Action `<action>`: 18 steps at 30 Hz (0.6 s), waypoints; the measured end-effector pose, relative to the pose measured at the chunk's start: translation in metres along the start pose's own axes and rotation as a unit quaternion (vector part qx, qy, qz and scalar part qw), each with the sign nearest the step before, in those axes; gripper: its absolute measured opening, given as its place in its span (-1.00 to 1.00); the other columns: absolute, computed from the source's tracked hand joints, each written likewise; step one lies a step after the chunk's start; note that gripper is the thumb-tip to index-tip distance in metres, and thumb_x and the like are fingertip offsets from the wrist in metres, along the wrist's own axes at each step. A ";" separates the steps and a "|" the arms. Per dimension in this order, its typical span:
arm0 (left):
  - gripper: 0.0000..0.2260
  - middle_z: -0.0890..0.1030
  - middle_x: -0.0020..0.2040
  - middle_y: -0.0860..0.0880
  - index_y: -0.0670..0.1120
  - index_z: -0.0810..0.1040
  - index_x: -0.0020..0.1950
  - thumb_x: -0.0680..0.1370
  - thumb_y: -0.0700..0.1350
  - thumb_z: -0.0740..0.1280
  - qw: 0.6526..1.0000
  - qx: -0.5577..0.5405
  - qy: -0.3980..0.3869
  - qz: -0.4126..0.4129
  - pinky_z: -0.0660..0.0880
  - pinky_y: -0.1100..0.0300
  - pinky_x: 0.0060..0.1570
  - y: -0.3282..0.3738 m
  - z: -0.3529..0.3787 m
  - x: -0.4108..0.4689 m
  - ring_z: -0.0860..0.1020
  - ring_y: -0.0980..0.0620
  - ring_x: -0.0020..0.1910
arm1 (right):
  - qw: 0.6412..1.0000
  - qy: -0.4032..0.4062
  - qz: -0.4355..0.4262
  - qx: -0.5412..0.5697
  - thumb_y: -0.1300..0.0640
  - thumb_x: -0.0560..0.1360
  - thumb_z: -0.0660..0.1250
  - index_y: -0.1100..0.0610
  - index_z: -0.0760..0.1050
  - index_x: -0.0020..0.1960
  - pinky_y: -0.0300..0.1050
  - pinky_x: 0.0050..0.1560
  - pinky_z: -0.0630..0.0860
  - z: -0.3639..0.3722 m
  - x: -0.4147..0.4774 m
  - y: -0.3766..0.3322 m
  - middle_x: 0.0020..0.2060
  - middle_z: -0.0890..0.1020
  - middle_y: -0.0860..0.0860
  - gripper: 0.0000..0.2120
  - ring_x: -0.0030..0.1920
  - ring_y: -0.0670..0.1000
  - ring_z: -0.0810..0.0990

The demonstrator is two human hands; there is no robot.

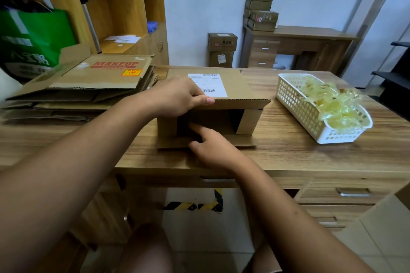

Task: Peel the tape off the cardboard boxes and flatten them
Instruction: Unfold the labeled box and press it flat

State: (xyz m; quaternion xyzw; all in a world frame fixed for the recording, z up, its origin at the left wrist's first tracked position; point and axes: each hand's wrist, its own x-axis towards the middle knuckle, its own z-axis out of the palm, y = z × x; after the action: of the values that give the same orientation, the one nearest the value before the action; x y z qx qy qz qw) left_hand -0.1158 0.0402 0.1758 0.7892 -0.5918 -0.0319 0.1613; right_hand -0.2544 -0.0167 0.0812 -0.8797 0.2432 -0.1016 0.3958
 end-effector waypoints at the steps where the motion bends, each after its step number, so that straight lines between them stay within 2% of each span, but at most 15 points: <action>1: -0.57 0.62 -0.21 -0.04 -0.02 0.66 -0.14 0.57 0.31 0.26 1.000 0.000 0.001 0.001 0.39 0.09 -0.24 0.000 0.000 0.000 0.52 0.00 -0.19 | 0.999 -0.003 0.006 0.042 0.17 0.61 0.20 -0.09 0.22 0.61 -0.16 -0.06 0.60 0.001 0.003 -0.004 0.36 0.55 0.02 -0.41 0.00 0.00 0.66; 2: -0.58 0.61 -0.23 -0.03 0.00 0.66 -0.16 0.57 0.30 0.26 1.000 -0.002 0.002 0.001 0.38 0.09 -0.25 0.001 0.000 0.000 0.51 0.00 -0.20 | 0.997 -0.005 0.009 0.077 0.21 0.60 0.20 -0.08 0.24 0.60 -0.06 0.04 0.63 0.003 0.005 -0.008 0.35 0.56 -0.01 -0.41 0.09 0.07 0.67; 4: -0.57 0.55 -0.31 0.00 0.00 0.60 -0.28 0.57 0.29 0.27 1.000 -0.006 0.006 -0.001 0.32 0.08 -0.29 0.001 0.000 -0.001 0.46 0.01 -0.27 | 0.993 -0.019 0.013 0.113 0.26 0.59 0.20 -0.06 0.29 0.57 0.09 0.25 0.55 0.009 0.008 -0.014 0.30 0.57 -0.08 -0.42 0.27 0.14 0.60; 6: -0.51 0.50 -0.34 -0.06 -0.09 0.54 -0.29 0.58 0.29 0.26 1.000 -0.004 0.008 -0.004 0.25 0.08 -0.33 0.000 0.000 -0.002 0.41 -0.02 -0.31 | 0.990 -0.031 0.019 0.139 0.29 0.58 0.21 -0.04 0.28 0.58 0.09 0.29 0.52 0.016 0.010 -0.014 0.29 0.56 -0.12 -0.40 0.31 0.10 0.56; 7: -0.50 0.50 -0.32 -0.10 -0.13 0.54 -0.25 0.58 0.29 0.25 1.000 -0.004 0.008 -0.005 0.25 0.08 -0.32 0.000 0.000 -0.002 0.40 -0.03 -0.30 | 0.987 -0.031 0.020 0.154 0.31 0.57 0.21 -0.03 0.28 0.58 0.02 0.26 0.54 0.019 0.010 -0.013 0.36 0.53 -0.11 -0.39 0.31 0.05 0.56; 9: -0.50 0.53 -0.29 -0.12 -0.15 0.57 -0.21 0.58 0.29 0.25 1.000 -0.005 0.009 -0.006 0.26 0.08 -0.31 -0.002 -0.001 -0.004 0.42 -0.04 -0.28 | 0.982 -0.036 0.012 0.184 0.35 0.55 0.19 -0.04 0.35 0.55 -0.23 0.09 0.59 0.022 0.010 -0.009 0.42 0.52 -0.09 -0.39 0.27 -0.13 0.56; 11: -0.51 0.47 -0.37 -0.04 -0.11 0.54 -0.27 0.58 0.29 0.25 1.000 -0.002 0.014 -0.004 0.24 0.08 -0.32 -0.003 0.000 -0.005 0.41 -0.02 -0.31 | 0.981 -0.051 0.000 0.187 0.35 0.53 0.17 -0.10 0.43 0.48 -0.41 -0.14 0.51 0.022 0.008 -0.005 0.36 0.57 -0.16 -0.39 0.04 -0.35 0.58; 12: -0.50 0.44 -0.40 -0.01 -0.09 0.51 -0.30 0.58 0.30 0.25 1.000 -0.002 0.017 -0.003 0.23 0.09 -0.34 -0.003 0.001 -0.005 0.39 0.00 -0.32 | 0.982 -0.062 -0.006 0.180 0.35 0.51 0.17 -0.13 0.45 0.47 -0.46 -0.19 0.47 0.023 0.007 -0.005 0.34 0.58 -0.20 -0.38 -0.08 -0.41 0.58; 13: -0.51 0.43 -0.40 0.02 -0.08 0.51 -0.31 0.57 0.30 0.25 1.000 -0.003 0.019 -0.002 0.23 0.10 -0.34 -0.003 0.001 -0.005 0.39 0.01 -0.32 | 0.983 -0.072 -0.011 0.168 0.36 0.51 0.17 -0.15 0.45 0.47 -0.45 -0.14 0.47 0.024 0.006 -0.006 0.34 0.57 -0.23 -0.36 -0.06 -0.40 0.58; 15: -0.53 0.48 -0.36 0.04 -0.03 0.55 -0.31 0.56 0.32 0.25 1.000 -0.003 0.019 -0.001 0.25 0.11 -0.34 -0.003 0.003 -0.004 0.43 0.04 -0.30 | 0.987 -0.085 -0.025 0.135 0.36 0.50 0.17 -0.19 0.43 0.48 -0.32 0.16 0.48 0.024 0.004 -0.008 0.38 0.53 -0.26 -0.33 0.23 -0.25 0.56; 18: -0.58 0.55 -0.29 0.06 0.09 0.62 -0.27 0.54 0.36 0.24 1.000 -0.006 0.022 0.000 0.30 0.11 -0.32 -0.005 0.006 -0.004 0.48 0.05 -0.24 | 0.990 -0.099 -0.042 0.096 0.35 0.52 0.17 -0.25 0.36 0.51 -0.11 0.46 0.33 0.024 0.003 -0.013 0.48 0.43 -0.21 -0.30 0.45 -0.10 0.42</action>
State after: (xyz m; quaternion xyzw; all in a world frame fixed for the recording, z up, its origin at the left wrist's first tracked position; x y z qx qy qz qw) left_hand -0.1141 0.0433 0.1680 0.7890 -0.5876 -0.0183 0.1787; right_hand -0.2386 0.0049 0.0746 -0.8530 0.1543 -0.0532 0.4958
